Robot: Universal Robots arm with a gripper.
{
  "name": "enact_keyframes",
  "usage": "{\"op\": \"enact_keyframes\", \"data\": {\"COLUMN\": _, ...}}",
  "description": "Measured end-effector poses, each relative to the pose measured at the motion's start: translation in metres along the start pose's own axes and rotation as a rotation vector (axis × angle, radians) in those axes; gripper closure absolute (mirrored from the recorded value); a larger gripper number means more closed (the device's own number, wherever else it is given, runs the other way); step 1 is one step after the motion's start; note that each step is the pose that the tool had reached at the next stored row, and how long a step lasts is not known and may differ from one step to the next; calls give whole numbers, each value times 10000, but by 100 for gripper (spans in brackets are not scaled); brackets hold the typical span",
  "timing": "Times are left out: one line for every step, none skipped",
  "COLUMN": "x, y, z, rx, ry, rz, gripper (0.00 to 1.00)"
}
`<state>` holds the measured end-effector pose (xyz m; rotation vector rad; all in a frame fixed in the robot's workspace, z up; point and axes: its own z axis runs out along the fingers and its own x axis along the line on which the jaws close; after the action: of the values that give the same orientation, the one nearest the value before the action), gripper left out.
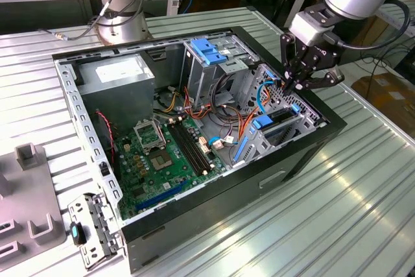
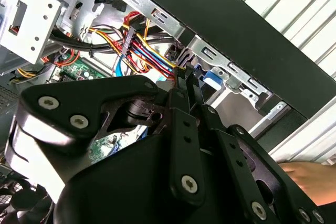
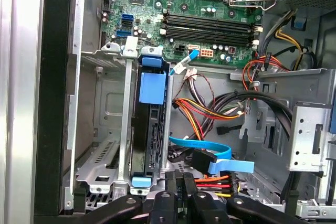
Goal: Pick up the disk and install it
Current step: 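Insert the first disk wire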
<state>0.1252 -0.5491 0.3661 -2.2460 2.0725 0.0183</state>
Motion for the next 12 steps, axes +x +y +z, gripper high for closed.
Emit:
{"op": "enact_keyframes", "data": {"x": 0, "y": 0, "z": 0, "rx": 0, "ry": 0, "rz": 3, "gripper": 83}}
{"op": "enact_keyframes", "data": {"x": 0, "y": 0, "z": 1, "rx": 1, "ry": 1, "rz": 19, "gripper": 83}}
{"op": "enact_keyframes", "data": {"x": 0, "y": 0, "z": 3, "rx": 4, "ry": 2, "rz": 60, "gripper": 83}}
{"op": "enact_keyframes", "data": {"x": 0, "y": 0, "z": 5, "rx": 9, "ry": 6, "rz": 128, "gripper": 83}}
{"op": "enact_keyframes", "data": {"x": 0, "y": 0, "z": 6, "rx": 16, "ry": 13, "rz": 239, "gripper": 83}}
{"op": "enact_keyframes", "data": {"x": 1, "y": 0, "z": 7, "rx": 23, "ry": 19, "rz": 343, "gripper": 83}}
{"op": "enact_keyframes", "data": {"x": 1, "y": 0, "z": 7, "rx": 29, "ry": 23, "rz": 435, "gripper": 83}}
{"op": "enact_keyframes", "data": {"x": 1, "y": 0, "z": 8, "rx": 32, "ry": 25, "rz": 482, "gripper": 83}}
{"op": "enact_keyframes", "data": {"x": 1, "y": 0, "z": 8, "rx": 34, "ry": 27, "rz": 509, "gripper": 83}}
{"op": "enact_keyframes", "data": {"x": 6, "y": 1, "z": 7, "rx": 35, "ry": 29, "rz": 521, "gripper": 83}}
{"op": "enact_keyframes", "data": {"x": 17, "y": 2, "z": 6, "rx": 35, "ry": 28, "rz": 527, "gripper": 83}}
{"op": "enact_keyframes", "data": {"x": 27, "y": 3, "z": 6, "rx": 35, "ry": 28, "rz": 528, "gripper": 83}}
